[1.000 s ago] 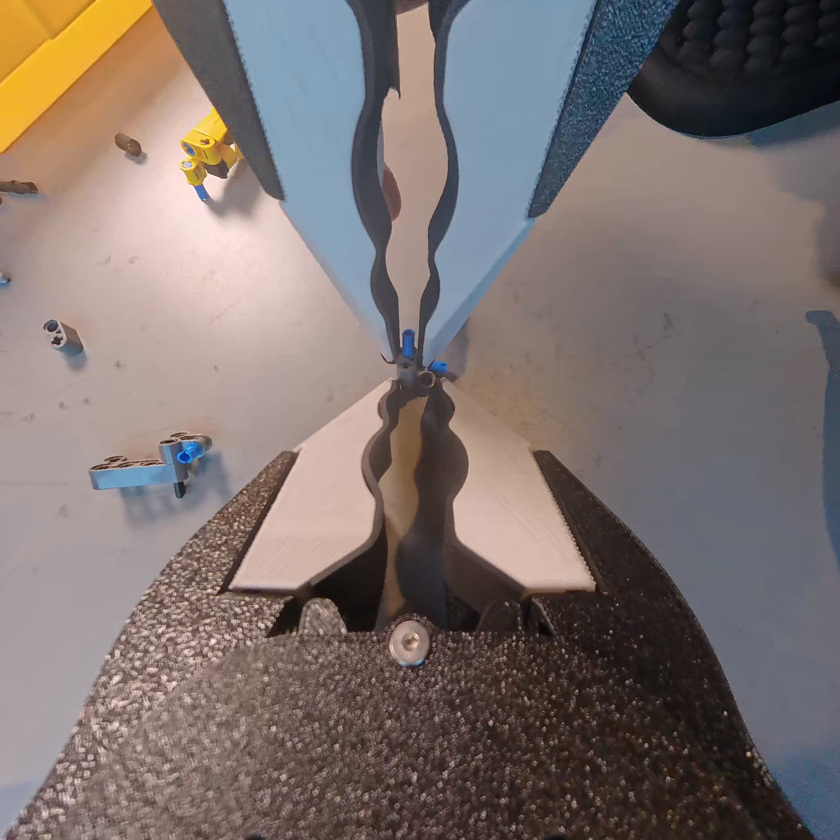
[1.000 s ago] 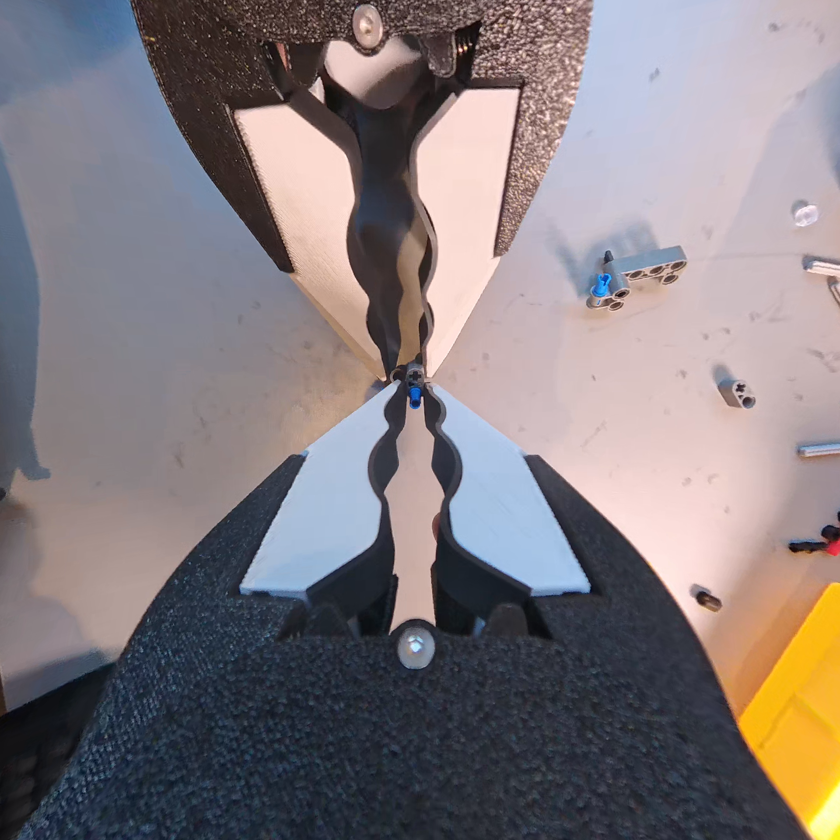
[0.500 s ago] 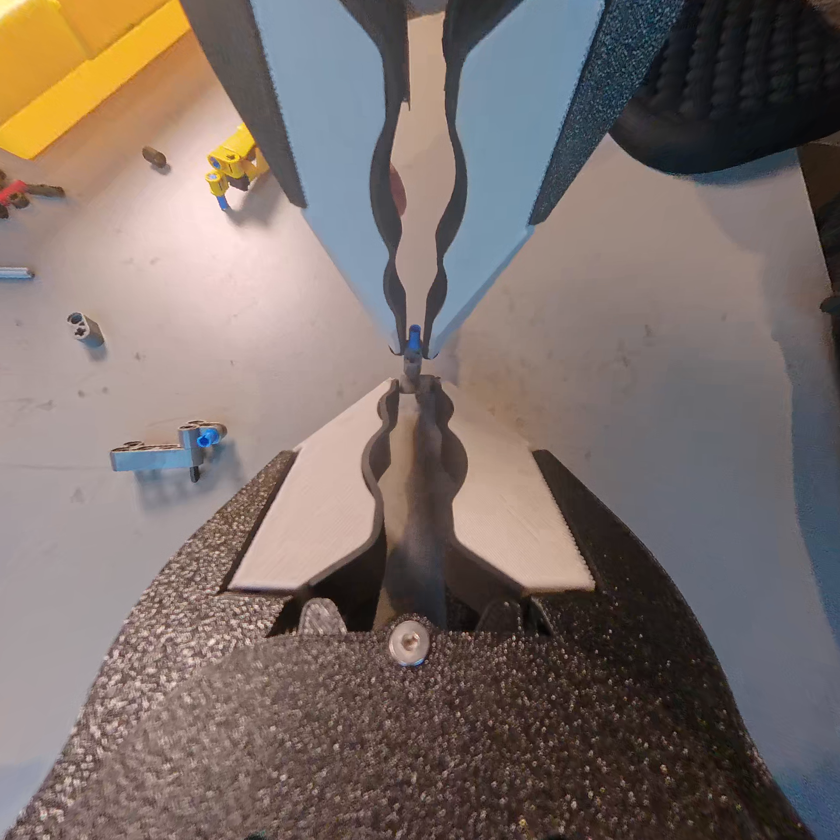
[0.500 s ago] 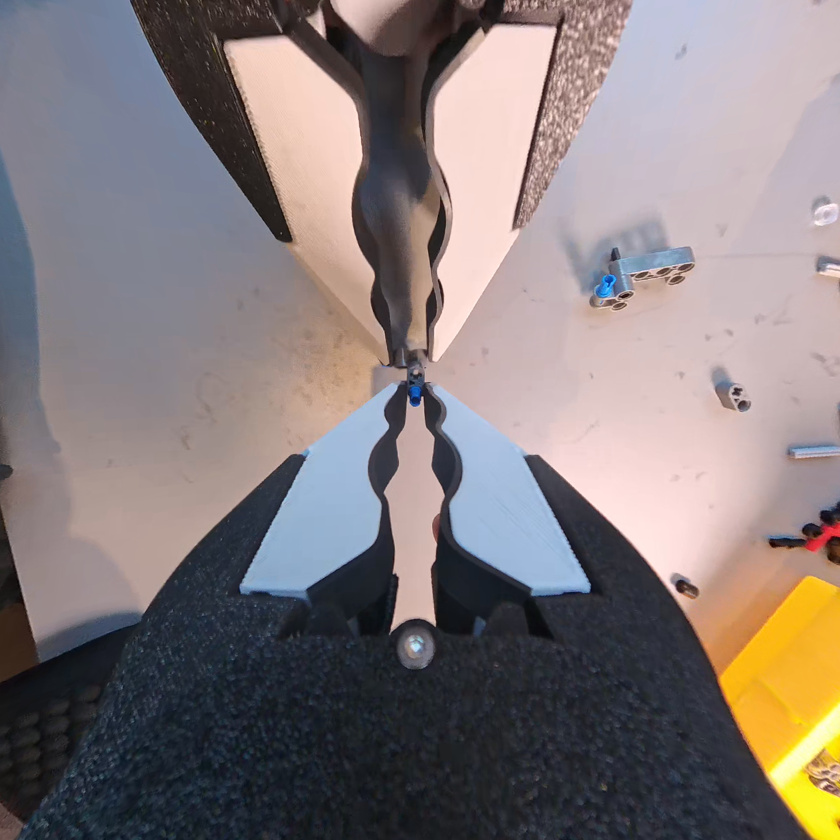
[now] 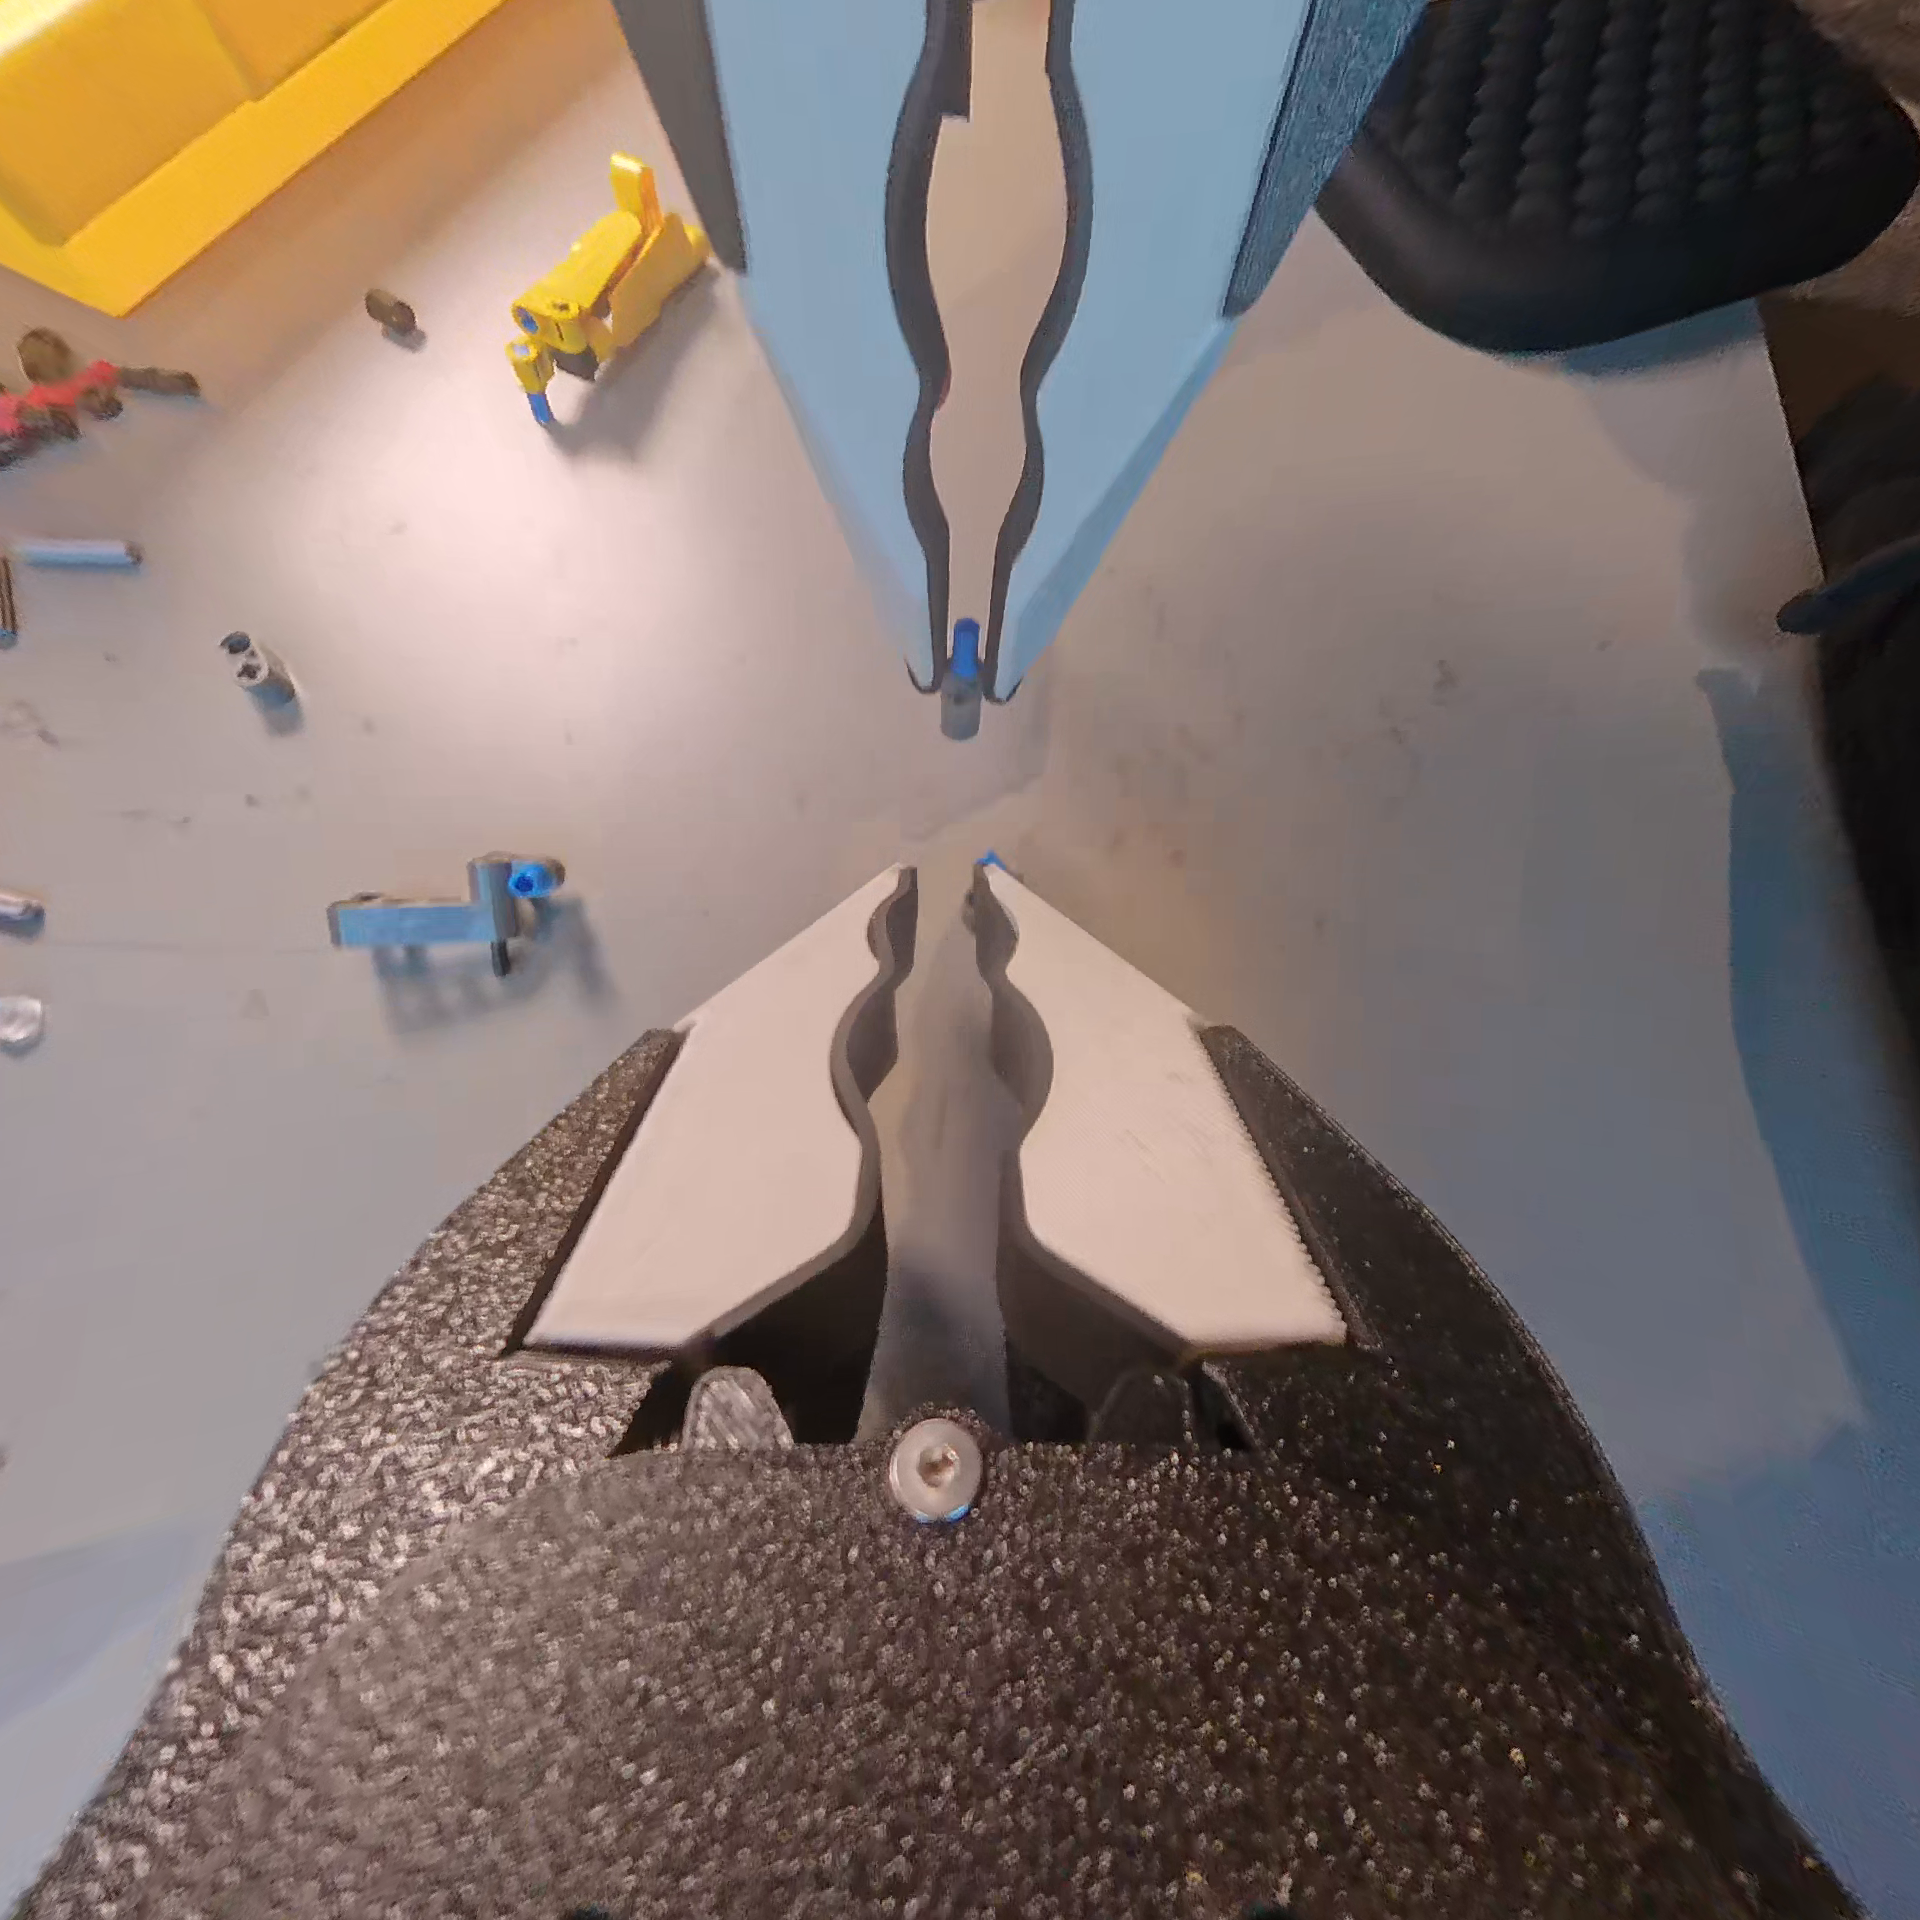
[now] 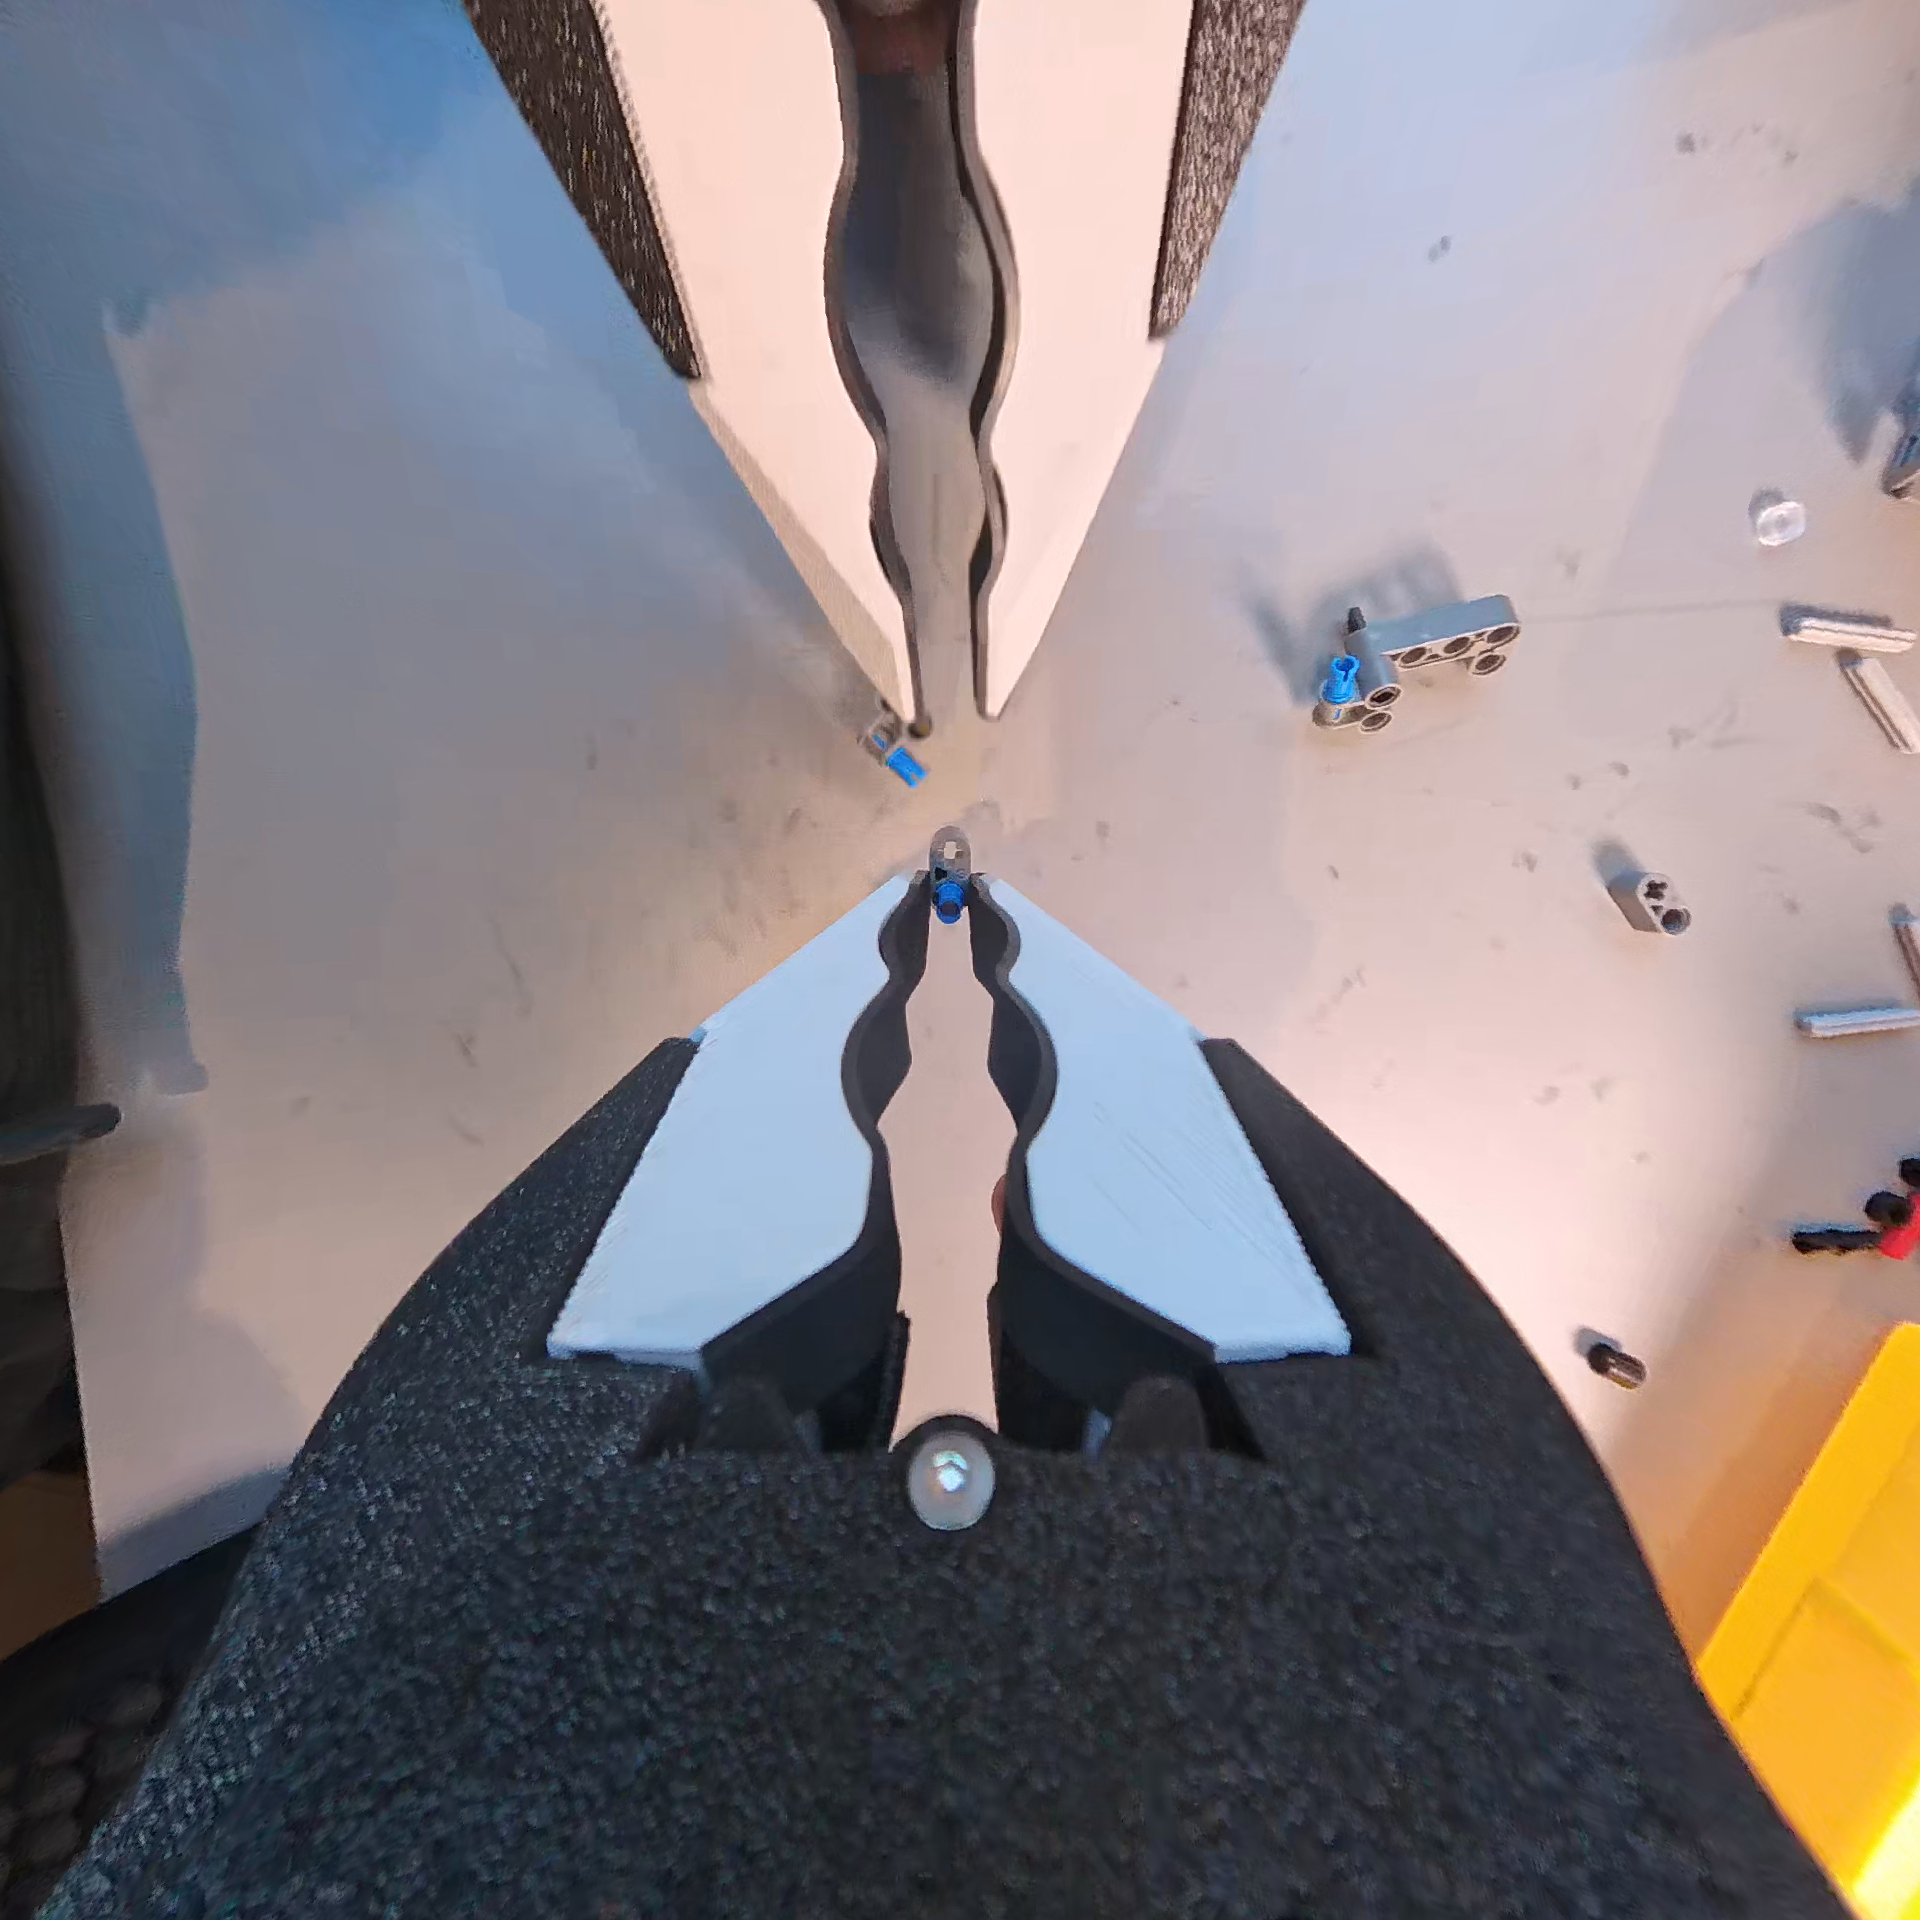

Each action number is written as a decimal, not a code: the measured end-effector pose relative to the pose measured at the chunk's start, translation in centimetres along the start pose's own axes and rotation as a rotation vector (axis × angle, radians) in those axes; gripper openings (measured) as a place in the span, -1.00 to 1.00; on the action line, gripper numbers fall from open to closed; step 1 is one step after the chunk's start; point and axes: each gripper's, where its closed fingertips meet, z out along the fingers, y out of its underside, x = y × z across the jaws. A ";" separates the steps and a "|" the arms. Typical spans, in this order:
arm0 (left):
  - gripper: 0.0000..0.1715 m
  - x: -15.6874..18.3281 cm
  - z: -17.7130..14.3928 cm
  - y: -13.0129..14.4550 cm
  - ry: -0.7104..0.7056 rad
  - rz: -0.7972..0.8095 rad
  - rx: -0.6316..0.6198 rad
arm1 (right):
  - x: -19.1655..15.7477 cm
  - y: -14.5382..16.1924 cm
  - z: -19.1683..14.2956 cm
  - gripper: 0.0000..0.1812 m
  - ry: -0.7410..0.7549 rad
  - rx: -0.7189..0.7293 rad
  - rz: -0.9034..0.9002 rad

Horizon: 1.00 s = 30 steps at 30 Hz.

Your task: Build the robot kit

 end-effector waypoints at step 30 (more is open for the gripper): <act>-0.93 2.9 1.4 1.1 0.169 0.163 -0.065 | -1.4 0.5 0.5 -0.92 0.003 0.259 0.096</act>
